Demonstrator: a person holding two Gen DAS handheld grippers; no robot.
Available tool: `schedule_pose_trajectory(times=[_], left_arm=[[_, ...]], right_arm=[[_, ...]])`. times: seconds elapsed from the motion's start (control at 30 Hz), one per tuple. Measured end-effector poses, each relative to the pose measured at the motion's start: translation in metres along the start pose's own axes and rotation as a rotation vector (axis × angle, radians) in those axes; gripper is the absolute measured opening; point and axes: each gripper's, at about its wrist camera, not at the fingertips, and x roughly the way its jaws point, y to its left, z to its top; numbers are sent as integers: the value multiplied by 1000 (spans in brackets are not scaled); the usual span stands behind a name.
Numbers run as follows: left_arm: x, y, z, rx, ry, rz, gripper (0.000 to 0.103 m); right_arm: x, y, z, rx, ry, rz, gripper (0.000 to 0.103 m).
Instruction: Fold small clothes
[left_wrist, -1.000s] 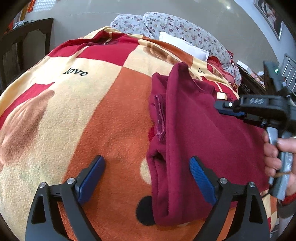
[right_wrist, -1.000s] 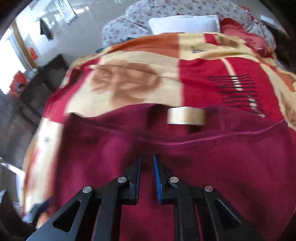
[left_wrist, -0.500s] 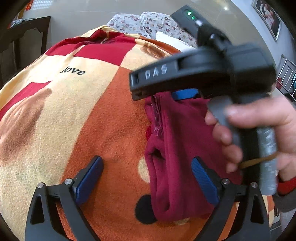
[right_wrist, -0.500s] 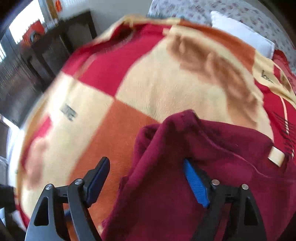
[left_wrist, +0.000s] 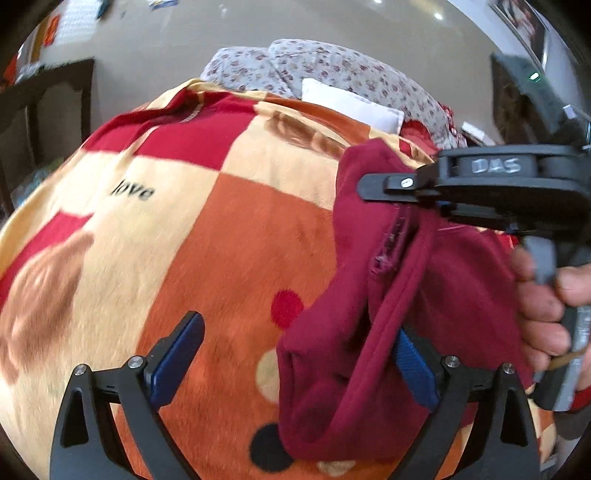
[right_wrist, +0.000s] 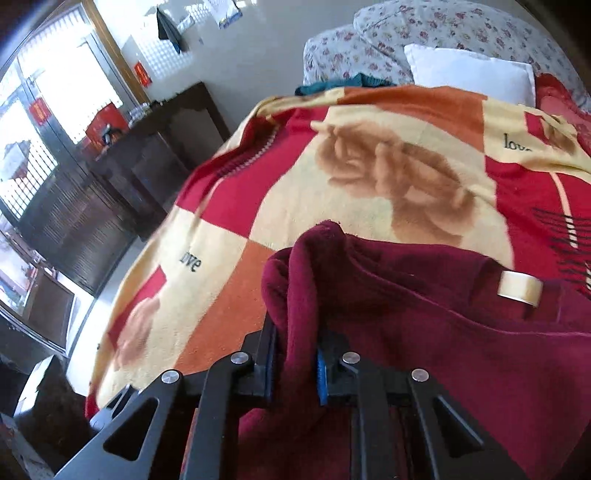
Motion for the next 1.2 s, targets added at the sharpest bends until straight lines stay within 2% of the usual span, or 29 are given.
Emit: schedule_pose_trajectory(times=[0.17, 0.23, 0.33, 0.53, 0.6, 0.63, 0.7, 0.73, 0.77, 0.8, 0.9, 1.03, 1.1, 1.2], left_arm=[[6, -13, 2, 52, 27, -28, 98], [-7, -14, 4, 89, -6, -54, 98], [-20, -15, 13, 132, -60, -43, 98], [10, -35, 17, 289, 41, -8, 99], [16, -37, 14, 292, 59, -26, 99], [18, -37, 12, 278, 71, -60, 96], [19, -39, 12, 257, 110, -127, 63], [20, -41, 13, 242, 144, -156, 43], [19, -43, 14, 228, 159, -169, 31], [15, -47, 16, 217, 168, -184, 26], [1, -66, 19, 216, 161, -212, 24], [-28, -115, 31, 243, 130, -266, 24], [-34, -142, 36, 264, 112, -286, 24], [-24, -182, 37, 254, 142, -346, 24]], right_arm=[[-13, -11, 1, 28, -23, 27, 17], [-15, -14, 2, 38, -31, 40, 17], [-19, -16, 0, 41, -34, 56, 17], [-27, -21, -2, 58, -50, 80, 17], [-28, -22, -2, 53, -46, 81, 17], [-29, -22, -3, 51, -48, 81, 17], [-30, -23, -3, 55, -52, 85, 17], [-31, -24, -3, 59, -55, 85, 17], [-33, -26, -3, 63, -55, 83, 16], [-36, -28, -4, 64, -56, 83, 16], [-52, -34, -4, 58, -77, 78, 16], [-94, -44, -1, 20, -126, 52, 16], [-118, -52, -1, -6, -146, 12, 16], [-148, -74, -7, -27, -148, -77, 16]])
